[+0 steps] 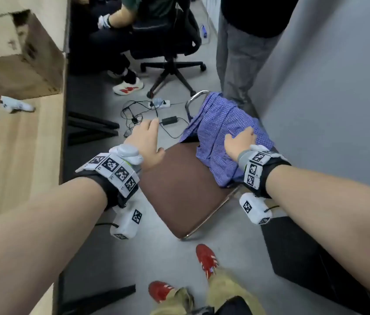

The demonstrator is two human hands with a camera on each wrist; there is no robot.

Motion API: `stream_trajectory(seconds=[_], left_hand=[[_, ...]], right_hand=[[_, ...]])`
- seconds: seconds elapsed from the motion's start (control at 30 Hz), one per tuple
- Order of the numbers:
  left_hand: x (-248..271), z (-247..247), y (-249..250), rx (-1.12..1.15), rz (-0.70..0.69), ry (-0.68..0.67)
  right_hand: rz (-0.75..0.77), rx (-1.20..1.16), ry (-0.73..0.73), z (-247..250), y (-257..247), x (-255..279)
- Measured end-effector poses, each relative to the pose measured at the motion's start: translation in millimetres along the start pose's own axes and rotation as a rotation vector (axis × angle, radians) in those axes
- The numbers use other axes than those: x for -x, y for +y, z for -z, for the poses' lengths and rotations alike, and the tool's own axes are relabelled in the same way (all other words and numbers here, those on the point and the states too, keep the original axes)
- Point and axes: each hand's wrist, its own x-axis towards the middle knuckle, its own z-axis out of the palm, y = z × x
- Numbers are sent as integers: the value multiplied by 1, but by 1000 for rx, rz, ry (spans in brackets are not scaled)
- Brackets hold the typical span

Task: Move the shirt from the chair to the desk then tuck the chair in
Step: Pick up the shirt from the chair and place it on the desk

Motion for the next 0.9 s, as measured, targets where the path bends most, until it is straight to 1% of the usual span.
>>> stream_trajectory(seconds=[0.03, 0.1, 0.17, 0.2, 0.23, 0.3, 0.37, 0.43, 0.53, 0.57, 0.67, 0.73, 0.8, 0.9], left_hand=[[-6, -4, 6, 3, -10, -13], [-28, -18, 30, -4, -25, -43], [-39, -23, 44, -1, -43, -77], [-54, -32, 59, -5, -66, -94], [-65, -37, 68, -6, -78, -94], [-76, -40, 76, -1, -96, -80], [-87, -43, 81, -1, -103, -78], [-101, -45, 83, -8, -87, -76], [-124, -48, 80, -35, -47, -42], [-131, -49, 79, -46, -39, -30], [-156, -62, 79, -49, -21, -20], [-176, -77, 81, -39, -6, 0], [-190, -88, 86, -17, 9, 7], [-217, -100, 95, -23, 45, -27]], right_hand=[[-42, -12, 13, 6, 8, -6], [-125, -46, 46, 14, 37, -39], [-145, -66, 11, 10, 60, -61], [-176, -81, 2, 6, 76, -82], [-195, -99, 5, -2, 93, -105], [-248, -136, 27, -22, 118, -134], [-269, -222, 31, -49, 146, -171], [-320, -296, 35, -60, 156, -185], [-347, -417, 62, -58, 146, -176], [-371, -456, 58, -50, 135, -163], [-491, -541, 47, -42, 123, -148], [-582, -519, -4, -24, 105, -125], [-621, -499, -20, -12, 92, -111], [-658, -544, -22, -18, 97, -122]])
